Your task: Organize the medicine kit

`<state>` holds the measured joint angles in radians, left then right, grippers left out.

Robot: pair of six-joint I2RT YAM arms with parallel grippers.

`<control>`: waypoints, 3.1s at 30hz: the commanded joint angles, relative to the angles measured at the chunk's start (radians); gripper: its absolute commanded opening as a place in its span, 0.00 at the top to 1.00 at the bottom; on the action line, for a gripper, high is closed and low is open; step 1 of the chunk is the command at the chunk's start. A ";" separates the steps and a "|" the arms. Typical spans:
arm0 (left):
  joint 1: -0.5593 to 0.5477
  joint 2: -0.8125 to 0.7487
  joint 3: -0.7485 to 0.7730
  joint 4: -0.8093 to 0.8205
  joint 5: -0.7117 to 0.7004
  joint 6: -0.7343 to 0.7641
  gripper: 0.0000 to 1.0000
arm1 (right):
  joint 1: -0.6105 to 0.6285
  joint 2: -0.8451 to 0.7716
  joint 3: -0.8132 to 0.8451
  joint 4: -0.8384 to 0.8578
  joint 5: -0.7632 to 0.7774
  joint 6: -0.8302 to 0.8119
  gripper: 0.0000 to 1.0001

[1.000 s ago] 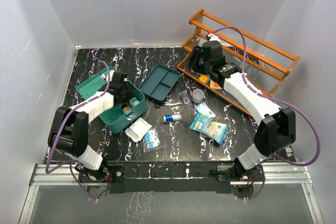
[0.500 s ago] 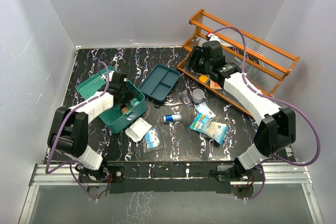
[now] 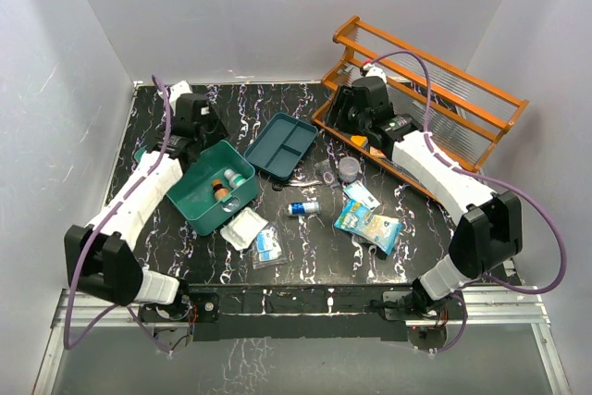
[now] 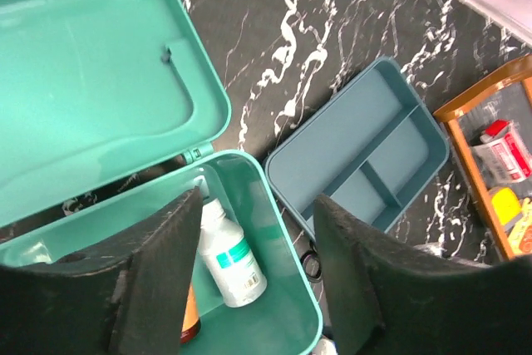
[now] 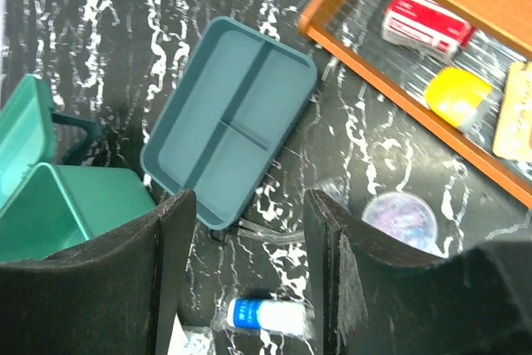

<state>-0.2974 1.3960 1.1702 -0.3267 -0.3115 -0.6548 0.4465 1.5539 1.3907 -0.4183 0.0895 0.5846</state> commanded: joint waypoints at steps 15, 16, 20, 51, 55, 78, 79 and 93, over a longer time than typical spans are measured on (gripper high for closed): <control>0.012 -0.306 -0.031 0.113 0.180 0.222 0.01 | -0.023 -0.362 -0.405 -0.342 0.187 0.262 0.16; 0.012 -0.300 -0.018 0.112 0.200 0.232 0.01 | -0.029 -0.359 -0.418 -0.372 0.183 0.294 0.15; 0.012 -0.270 0.011 0.104 0.293 0.245 0.02 | -0.041 -0.329 -0.414 -0.526 0.260 0.361 0.13; 0.012 -0.239 -0.048 0.235 0.569 0.043 0.15 | -0.156 -0.411 -0.734 -0.325 -0.052 0.307 0.42; 0.012 -0.238 -0.053 0.234 0.576 0.040 0.16 | -0.155 -0.430 -0.739 -0.314 -0.043 0.292 0.60; 0.010 -0.141 -0.125 0.369 0.922 -0.115 0.17 | -0.156 -0.513 -0.446 -0.039 -0.430 0.018 1.00; 0.010 -0.134 -0.122 0.369 0.946 -0.125 0.16 | -0.156 -0.496 -0.419 -0.016 -0.458 0.020 1.00; 0.010 -0.072 -0.121 0.644 1.124 -0.348 0.20 | -0.139 -0.291 -0.262 0.341 -0.664 0.184 1.00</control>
<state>-0.2901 1.3197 1.0367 0.2077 0.7727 -0.9390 0.2974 1.2476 1.0771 -0.2481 -0.4923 0.7189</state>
